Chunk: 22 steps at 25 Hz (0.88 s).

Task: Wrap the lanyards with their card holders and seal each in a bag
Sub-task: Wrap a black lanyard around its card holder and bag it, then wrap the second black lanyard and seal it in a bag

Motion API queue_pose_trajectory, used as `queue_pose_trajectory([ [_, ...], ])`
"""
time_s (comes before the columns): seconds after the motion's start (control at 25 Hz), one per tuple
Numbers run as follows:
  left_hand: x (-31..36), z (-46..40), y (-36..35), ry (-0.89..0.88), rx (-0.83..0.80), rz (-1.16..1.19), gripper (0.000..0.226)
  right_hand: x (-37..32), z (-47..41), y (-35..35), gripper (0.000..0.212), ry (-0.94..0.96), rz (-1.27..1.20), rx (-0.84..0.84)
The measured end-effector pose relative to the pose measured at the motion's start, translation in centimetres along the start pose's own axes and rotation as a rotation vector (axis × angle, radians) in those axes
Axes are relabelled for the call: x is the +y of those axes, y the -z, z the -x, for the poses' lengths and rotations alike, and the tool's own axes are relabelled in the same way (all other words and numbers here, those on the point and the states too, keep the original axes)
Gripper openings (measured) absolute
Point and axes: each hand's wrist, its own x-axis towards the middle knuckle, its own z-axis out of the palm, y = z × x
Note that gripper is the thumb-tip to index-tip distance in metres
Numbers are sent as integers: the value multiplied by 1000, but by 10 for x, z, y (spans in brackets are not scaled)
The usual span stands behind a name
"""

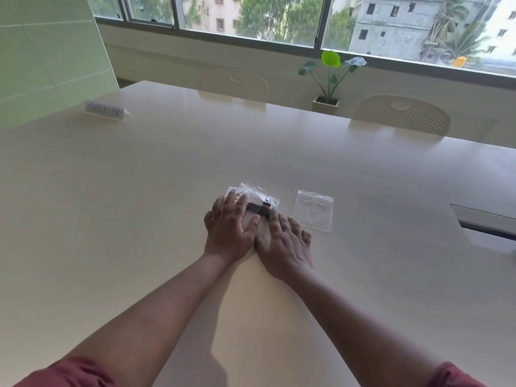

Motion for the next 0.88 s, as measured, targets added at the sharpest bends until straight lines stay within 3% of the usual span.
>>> queue_pose_trajectory([
  [0.2, 4, 8, 4, -72, 49, -84, 64, 5, 7, 7, 88, -14, -83, 108],
  [0.44, 21, 28, 0, -397, 221, -265, 58, 44, 26, 25, 84, -55, -99, 146],
  [0.88, 193, 79, -79, -565, -27, -188, 58, 219, 105, 105, 73, -245, 17, 233],
])
